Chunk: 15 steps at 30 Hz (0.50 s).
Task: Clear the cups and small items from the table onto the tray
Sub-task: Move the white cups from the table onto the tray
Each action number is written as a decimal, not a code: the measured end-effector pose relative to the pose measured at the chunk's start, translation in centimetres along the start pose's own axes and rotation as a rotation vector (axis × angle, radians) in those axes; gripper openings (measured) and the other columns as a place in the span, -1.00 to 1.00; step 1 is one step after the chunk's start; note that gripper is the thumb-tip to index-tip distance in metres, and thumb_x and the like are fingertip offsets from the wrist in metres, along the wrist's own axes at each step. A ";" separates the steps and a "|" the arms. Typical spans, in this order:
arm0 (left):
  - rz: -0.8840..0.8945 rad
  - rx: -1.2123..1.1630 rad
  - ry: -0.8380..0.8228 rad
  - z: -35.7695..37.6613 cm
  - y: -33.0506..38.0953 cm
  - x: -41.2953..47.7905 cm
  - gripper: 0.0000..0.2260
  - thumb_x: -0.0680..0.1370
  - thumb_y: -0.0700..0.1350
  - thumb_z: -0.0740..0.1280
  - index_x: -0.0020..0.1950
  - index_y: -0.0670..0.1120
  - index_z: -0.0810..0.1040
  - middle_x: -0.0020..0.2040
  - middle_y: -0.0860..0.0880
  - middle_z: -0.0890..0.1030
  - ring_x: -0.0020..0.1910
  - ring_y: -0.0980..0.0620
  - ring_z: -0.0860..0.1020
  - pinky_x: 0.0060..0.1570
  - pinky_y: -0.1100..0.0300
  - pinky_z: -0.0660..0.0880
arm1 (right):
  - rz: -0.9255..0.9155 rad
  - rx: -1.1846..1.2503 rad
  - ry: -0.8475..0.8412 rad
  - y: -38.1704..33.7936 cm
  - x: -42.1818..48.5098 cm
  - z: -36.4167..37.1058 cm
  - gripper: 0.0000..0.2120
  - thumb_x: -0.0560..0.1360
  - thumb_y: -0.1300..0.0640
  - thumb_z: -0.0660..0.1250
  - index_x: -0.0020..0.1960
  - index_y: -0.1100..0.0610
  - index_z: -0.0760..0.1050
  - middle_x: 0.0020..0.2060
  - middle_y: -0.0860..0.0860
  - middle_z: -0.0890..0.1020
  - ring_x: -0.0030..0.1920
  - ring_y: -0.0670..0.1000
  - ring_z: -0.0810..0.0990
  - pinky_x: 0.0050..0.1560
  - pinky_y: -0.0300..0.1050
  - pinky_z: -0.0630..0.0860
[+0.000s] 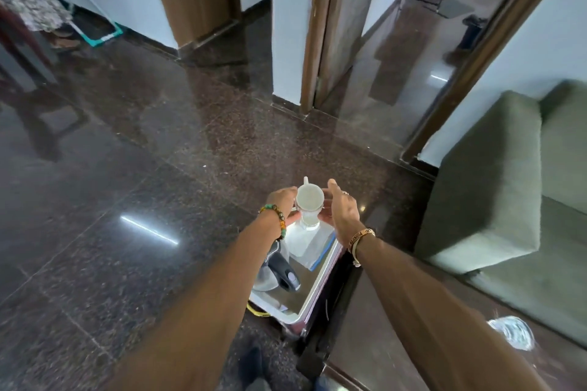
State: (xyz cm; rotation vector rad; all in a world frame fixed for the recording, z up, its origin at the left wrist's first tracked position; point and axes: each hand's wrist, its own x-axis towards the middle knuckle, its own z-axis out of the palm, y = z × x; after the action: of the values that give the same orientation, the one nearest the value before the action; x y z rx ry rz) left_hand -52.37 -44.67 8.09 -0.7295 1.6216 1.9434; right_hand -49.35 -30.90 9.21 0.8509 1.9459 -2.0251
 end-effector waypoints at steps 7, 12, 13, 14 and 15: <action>-0.133 -0.046 0.030 2.1 -0.1 4.0 -0.71 0.59 0.05 0.25 0.12 -0.15 0.55 0.16 -0.19 0.57 0.14 -0.17 0.55 0.10 -0.06 0.58 | 0.065 0.028 0.075 1.3 3.8 -0.9 -0.47 0.64 -0.21 0.19 0.23 0.23 0.61 0.18 0.27 0.65 0.17 0.23 0.65 0.03 0.06 0.65; -0.173 -0.078 0.064 2.7 -1.8 5.2 -0.61 0.63 0.14 0.12 0.09 -0.13 0.55 0.09 -0.18 0.58 0.07 -0.12 0.57 0.14 -0.05 0.56 | 0.131 0.031 0.070 3.6 6.0 -0.7 -0.50 0.64 -0.18 0.21 0.23 0.23 0.58 0.19 0.22 0.63 0.20 0.16 0.63 0.05 -0.01 0.62; -0.184 -0.093 0.082 2.9 -2.3 5.4 -0.58 0.64 0.16 0.09 0.11 -0.13 0.55 0.07 -0.18 0.59 0.05 -0.13 0.57 0.15 -0.05 0.55 | 0.140 0.018 0.058 4.3 6.6 -0.6 -0.51 0.64 -0.16 0.21 0.24 0.25 0.57 0.21 0.24 0.62 0.19 0.15 0.63 0.11 0.04 0.62; -0.196 -0.091 0.102 3.0 -2.8 5.7 -0.54 0.63 0.19 0.06 0.15 -0.14 0.54 0.08 -0.19 0.59 0.07 -0.15 0.57 0.17 -0.06 0.54 | 0.150 0.011 0.050 5.0 7.2 -0.6 -0.51 0.65 -0.14 0.21 0.25 0.27 0.56 0.23 0.28 0.60 0.16 0.15 0.63 0.15 0.10 0.61; -0.206 -0.086 0.129 3.1 -3.4 6.2 -0.49 0.63 0.22 0.04 0.18 -0.16 0.53 0.10 -0.21 0.59 0.11 -0.18 0.57 0.19 -0.08 0.53 | 0.171 -0.003 0.035 5.7 8.0 -0.5 -0.50 0.65 -0.12 0.22 0.27 0.31 0.53 0.23 0.34 0.58 0.09 0.15 0.62 0.19 0.17 0.58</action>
State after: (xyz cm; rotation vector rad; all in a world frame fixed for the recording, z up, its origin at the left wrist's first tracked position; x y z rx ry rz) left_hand -54.85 -40.86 1.85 -1.0331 1.4776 1.8597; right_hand -52.70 -29.13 0.16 1.0209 1.8244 -1.9209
